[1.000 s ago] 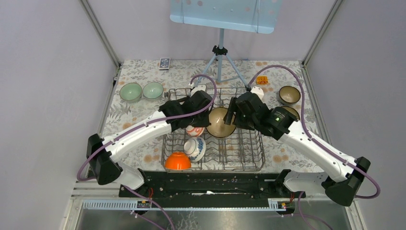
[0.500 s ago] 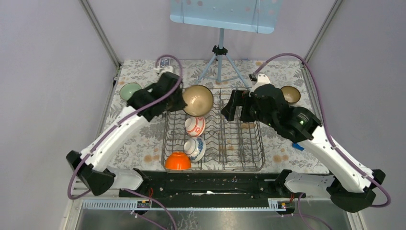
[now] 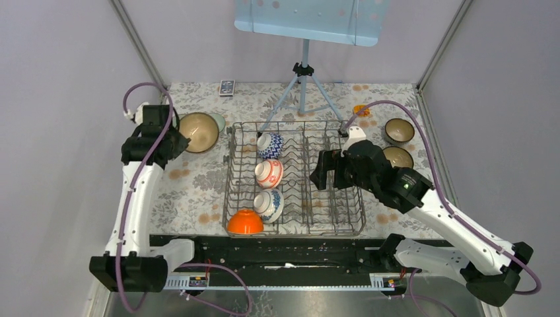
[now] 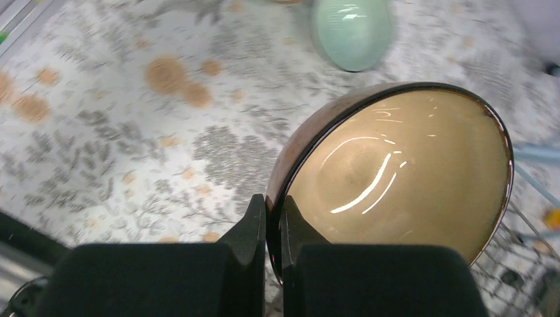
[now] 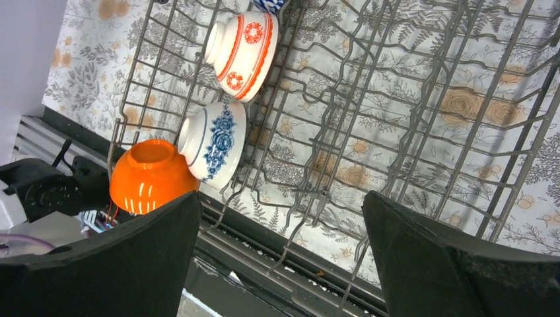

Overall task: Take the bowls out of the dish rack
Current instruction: Place the bowl at the center of the board.

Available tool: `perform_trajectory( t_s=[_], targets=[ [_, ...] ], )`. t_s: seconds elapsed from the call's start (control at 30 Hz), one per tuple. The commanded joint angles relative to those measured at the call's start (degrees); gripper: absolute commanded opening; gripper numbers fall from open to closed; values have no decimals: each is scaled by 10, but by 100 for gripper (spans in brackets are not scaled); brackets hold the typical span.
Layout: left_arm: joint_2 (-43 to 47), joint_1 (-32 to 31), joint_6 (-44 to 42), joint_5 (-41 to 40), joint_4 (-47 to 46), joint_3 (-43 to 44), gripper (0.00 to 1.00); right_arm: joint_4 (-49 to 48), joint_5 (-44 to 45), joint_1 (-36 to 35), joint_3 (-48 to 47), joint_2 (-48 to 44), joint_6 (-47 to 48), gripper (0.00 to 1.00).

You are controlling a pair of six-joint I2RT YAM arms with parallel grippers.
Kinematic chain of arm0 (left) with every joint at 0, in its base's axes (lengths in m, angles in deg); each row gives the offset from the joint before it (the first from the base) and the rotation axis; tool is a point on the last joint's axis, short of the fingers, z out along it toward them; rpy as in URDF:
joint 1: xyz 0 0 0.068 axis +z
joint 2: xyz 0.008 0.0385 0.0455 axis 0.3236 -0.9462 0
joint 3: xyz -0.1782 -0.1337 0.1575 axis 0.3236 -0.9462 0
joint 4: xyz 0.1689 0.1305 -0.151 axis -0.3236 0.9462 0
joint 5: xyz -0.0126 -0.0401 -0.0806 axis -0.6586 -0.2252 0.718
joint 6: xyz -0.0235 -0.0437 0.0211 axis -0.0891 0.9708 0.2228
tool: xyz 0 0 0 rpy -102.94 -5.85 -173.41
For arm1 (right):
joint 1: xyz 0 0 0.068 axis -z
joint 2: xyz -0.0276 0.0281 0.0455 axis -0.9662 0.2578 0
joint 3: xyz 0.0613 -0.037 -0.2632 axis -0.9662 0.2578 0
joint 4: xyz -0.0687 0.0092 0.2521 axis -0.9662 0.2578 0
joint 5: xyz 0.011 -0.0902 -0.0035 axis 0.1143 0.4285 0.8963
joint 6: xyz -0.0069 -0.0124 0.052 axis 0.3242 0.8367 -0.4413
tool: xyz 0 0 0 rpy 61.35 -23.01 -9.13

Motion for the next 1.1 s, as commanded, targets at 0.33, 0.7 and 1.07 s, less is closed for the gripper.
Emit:
perform_trajectory(
  t_s=[0.33, 0.7, 1.07],
  targets=[
    [34, 177, 124, 61, -198, -247, 0, -79, -28, 2, 105, -101, -6, 100],
    [-26, 178, 129, 32, -304, -289, 0, -68, 15, 3, 125, -131, -1, 100],
    [-31, 177, 120, 8, -371, -358, 0, -54, 103, 3, 110, -172, 31, 100]
  ],
)
